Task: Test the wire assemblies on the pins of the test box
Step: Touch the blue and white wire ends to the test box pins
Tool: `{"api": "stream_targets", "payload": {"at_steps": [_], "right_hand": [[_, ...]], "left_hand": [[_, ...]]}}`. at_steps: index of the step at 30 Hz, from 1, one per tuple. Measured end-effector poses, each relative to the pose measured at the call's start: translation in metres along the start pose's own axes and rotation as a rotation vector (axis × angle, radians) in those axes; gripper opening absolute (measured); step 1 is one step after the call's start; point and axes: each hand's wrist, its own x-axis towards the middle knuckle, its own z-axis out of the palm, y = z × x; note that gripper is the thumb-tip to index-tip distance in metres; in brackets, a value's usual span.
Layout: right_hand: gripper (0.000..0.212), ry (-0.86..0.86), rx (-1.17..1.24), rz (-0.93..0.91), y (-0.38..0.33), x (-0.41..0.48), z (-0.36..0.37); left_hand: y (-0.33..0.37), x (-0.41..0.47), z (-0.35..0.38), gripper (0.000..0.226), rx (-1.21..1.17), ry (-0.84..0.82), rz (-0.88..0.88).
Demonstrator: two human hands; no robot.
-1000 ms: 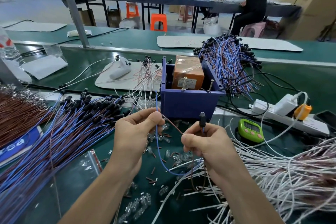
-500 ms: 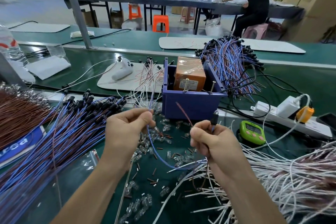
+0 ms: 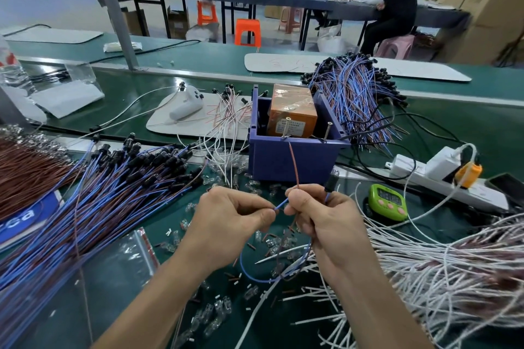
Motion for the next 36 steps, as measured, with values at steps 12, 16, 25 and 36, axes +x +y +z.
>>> {"api": "stream_targets", "payload": {"at_steps": [12, 16, 25, 36], "right_hand": [[0.028, 0.154, 0.086, -0.053, -0.013, 0.007, -0.014], [0.022, 0.102, 0.046, -0.068, -0.007, 0.006, -0.008], [0.019, 0.118, 0.045, -0.089, -0.009, 0.010, -0.012], [0.023, 0.256, 0.287, -0.085, -0.016, 0.018, -0.025]], "left_hand": [[-0.002, 0.008, -0.021, 0.022, -0.134, 0.146, -0.179], [0.002, 0.008, -0.013, 0.030, -0.297, 0.146, -0.180], [0.016, 0.021, -0.006, 0.014, -0.226, 0.254, -0.128], [0.032, 0.056, -0.011, 0.020, -0.017, 0.443, -0.068]]}}
